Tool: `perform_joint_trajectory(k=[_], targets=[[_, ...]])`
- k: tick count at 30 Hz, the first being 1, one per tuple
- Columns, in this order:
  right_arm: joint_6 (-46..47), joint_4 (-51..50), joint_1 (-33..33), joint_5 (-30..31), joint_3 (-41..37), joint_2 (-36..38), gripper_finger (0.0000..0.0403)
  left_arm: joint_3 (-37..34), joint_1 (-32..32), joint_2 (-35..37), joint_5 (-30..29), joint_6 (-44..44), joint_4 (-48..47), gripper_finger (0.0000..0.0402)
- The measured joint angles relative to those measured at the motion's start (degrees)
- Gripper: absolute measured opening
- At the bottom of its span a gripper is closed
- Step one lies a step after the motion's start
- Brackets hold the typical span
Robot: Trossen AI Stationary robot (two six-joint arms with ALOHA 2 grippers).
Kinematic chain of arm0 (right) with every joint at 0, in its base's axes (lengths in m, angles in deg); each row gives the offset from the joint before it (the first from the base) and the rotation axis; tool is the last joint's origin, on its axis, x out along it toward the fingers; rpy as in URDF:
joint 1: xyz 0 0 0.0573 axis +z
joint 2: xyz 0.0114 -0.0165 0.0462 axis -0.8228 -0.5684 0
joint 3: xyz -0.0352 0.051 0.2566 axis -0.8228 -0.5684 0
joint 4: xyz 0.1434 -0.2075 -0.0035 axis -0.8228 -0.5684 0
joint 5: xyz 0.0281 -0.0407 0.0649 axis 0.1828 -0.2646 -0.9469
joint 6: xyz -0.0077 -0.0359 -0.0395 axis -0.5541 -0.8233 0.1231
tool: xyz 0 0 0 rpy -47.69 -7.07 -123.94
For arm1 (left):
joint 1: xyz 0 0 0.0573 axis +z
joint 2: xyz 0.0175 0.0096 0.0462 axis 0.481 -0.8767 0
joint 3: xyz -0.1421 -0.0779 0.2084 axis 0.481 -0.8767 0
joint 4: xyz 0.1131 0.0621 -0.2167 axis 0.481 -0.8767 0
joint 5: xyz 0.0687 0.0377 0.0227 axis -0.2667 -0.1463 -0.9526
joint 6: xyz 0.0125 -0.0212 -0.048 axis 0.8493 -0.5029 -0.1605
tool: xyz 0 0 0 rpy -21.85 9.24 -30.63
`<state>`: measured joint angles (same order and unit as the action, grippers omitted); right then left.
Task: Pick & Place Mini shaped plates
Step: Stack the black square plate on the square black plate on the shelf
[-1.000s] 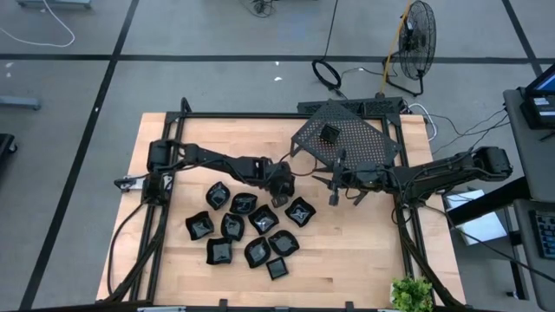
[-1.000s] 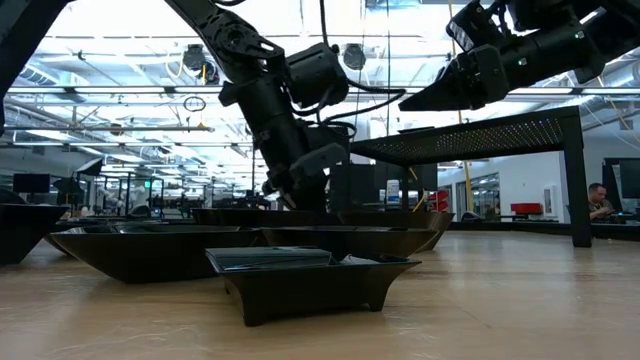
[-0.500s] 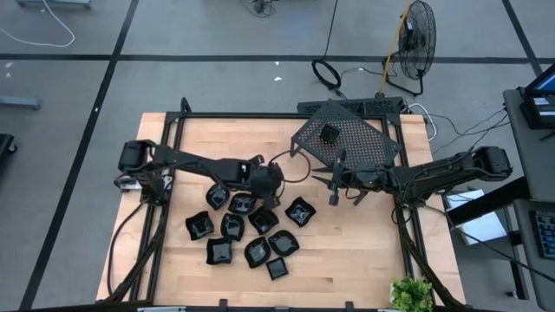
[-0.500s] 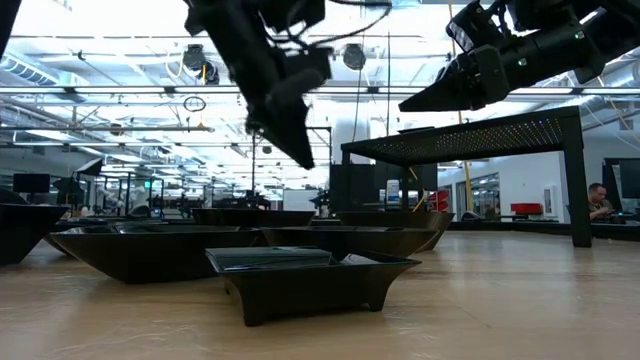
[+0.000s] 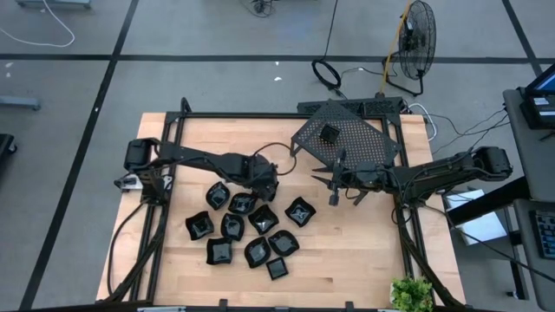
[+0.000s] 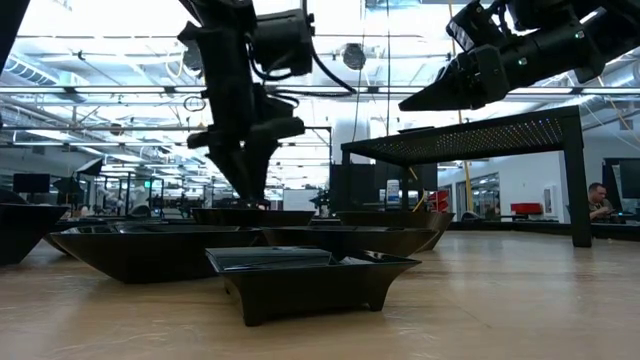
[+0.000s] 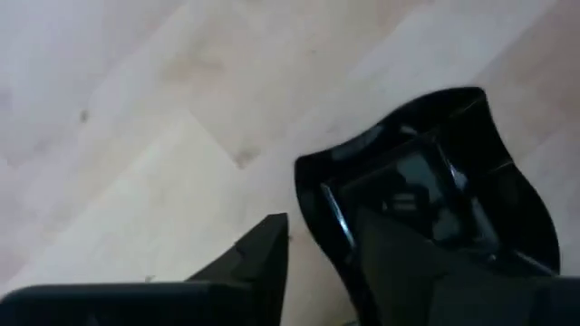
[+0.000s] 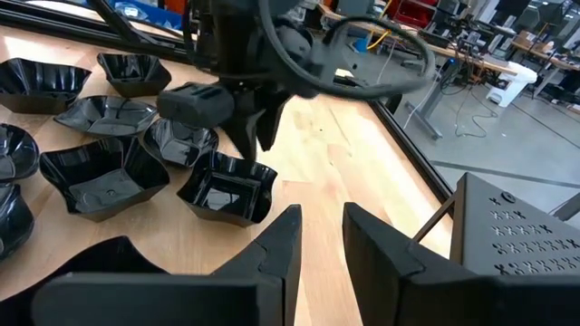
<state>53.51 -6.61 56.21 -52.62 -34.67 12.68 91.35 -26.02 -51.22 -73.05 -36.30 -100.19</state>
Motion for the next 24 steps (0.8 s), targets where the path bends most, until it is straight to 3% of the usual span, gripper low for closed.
perform_joint_trajectory(k=[5, 9, 14, 18, 20, 24], targets=[[0.0, -0.02, 0.02, 0.0, 0.0, 0.0, 0.0073, -0.01, 0.51, -2.55, 2.97, 0.59, 0.78, 0.0174], [0.0, 0.0, 0.0, -0.03, 0.0, 0.0, 0.0073, 0.04, 1.12, -5.16, 2.92, 0.7, -0.73, 0.0169], [0.0, 0.0, 0.01, -0.02, 0.0, 0.0, 0.0073, 0.17, 1.48, -6.09, 2.36, 3.14, -0.82, 0.0119], [0.0, 0.0, 0.0, -0.02, 0.0, 0.0, 0.0073, 0.02, 0.84, -4.43, -0.91, 5.51, -1.11, 0.0039], [0.0, 0.0, 0.01, -0.01, 0.0, 0.0, 0.0073, 0.04, 0.16, -2.94, -3.64, 6.96, -1.18, 0.0012], [0.0, -0.01, 0.01, -0.01, 0.0, 0.0, 0.0073, 0.04, -2.11, -0.27, -13.56, 10.01, -1.36, 0.0005]])
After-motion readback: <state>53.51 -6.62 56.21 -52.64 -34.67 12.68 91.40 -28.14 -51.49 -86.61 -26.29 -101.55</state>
